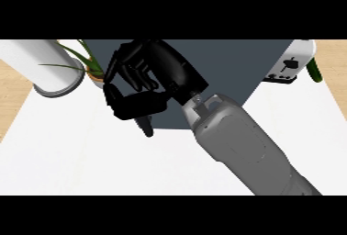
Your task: Pick up the wine, place it into the cabinet and close the cabinet
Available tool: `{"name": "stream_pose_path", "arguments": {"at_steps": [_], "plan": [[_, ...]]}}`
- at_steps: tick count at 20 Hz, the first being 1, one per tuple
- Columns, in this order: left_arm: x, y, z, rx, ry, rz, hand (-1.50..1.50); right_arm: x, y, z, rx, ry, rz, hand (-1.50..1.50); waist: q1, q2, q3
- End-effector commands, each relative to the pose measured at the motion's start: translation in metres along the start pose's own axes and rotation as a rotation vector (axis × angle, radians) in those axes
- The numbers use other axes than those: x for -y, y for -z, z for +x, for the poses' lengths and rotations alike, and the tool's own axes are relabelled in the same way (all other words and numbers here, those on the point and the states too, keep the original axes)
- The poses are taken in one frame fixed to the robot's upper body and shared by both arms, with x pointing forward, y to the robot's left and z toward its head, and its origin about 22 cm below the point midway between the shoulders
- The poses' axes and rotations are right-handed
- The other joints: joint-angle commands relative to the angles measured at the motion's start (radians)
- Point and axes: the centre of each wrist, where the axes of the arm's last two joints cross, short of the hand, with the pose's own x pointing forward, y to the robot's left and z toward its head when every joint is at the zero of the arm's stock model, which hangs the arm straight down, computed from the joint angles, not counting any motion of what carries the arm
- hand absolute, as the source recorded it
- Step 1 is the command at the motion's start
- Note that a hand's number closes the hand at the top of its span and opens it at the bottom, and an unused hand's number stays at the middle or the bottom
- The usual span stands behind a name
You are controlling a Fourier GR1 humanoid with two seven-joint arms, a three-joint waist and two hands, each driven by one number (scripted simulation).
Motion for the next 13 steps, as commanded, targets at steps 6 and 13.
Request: {"name": "stream_pose_path", "arguments": {"at_steps": [6, 13], "plan": [[0.016, 0.014, -0.023, -0.012, -0.019, -0.001, -1.50, 0.080, 0.004, -0.027, -0.072, -0.083, -0.182, 1.50, -0.023, 0.034, 0.010], [0.021, 0.021, -0.030, -0.008, -0.020, 0.017, -1.50, 0.084, 0.003, -0.041, -0.056, -0.087, -0.166, 1.50, -0.028, 0.038, 0.010]]}}
